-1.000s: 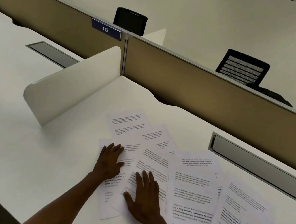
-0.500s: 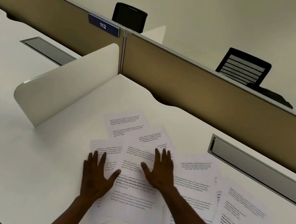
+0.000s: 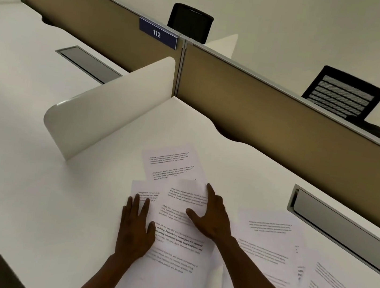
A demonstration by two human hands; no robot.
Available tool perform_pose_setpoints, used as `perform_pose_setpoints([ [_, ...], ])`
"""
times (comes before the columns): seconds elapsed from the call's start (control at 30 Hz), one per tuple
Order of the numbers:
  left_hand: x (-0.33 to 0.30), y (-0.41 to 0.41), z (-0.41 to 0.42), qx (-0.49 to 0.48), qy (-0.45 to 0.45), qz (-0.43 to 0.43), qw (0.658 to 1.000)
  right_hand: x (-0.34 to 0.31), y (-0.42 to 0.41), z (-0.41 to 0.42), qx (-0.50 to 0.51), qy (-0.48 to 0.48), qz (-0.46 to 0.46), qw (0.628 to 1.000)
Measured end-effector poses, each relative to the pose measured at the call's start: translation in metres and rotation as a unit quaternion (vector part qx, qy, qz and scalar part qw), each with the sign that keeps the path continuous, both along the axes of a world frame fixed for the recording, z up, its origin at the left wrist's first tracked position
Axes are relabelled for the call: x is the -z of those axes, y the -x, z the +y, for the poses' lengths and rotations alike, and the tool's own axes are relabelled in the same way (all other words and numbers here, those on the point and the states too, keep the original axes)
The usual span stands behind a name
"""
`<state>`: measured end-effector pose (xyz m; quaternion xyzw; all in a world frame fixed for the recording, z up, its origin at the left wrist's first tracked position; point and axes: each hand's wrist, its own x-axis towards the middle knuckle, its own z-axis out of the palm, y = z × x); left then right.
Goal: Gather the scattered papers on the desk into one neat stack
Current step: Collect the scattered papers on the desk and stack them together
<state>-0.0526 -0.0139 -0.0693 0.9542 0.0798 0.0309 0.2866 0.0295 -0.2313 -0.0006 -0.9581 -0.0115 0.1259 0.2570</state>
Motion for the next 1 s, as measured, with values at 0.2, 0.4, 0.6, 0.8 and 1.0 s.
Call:
perform_pose_setpoints([
  [0.2,-0.004,0.007,0.009,-0.048,0.042,-0.018,0.998,-0.002,-0.007,-0.005,0.050,0.062,0.022,0.997],
  [0.4,0.009,0.026,0.011,-0.017,0.059,-0.033,0.998,0.001,0.002,-0.003,0.060,0.093,-0.023,0.994],
  [0.6,0.009,0.021,0.013,-0.028,0.061,-0.033,0.997,-0.004,0.004,0.015,0.079,0.010,-0.024,0.997],
  [0.8,0.011,0.016,0.007,-0.049,0.048,-0.023,0.997,-0.006,0.007,0.020,0.090,-0.010,0.014,0.996],
  [1.0,0.006,0.014,0.003,-0.056,0.054,-0.009,0.997,-0.009,0.000,0.022,0.190,-0.108,0.084,0.972],
])
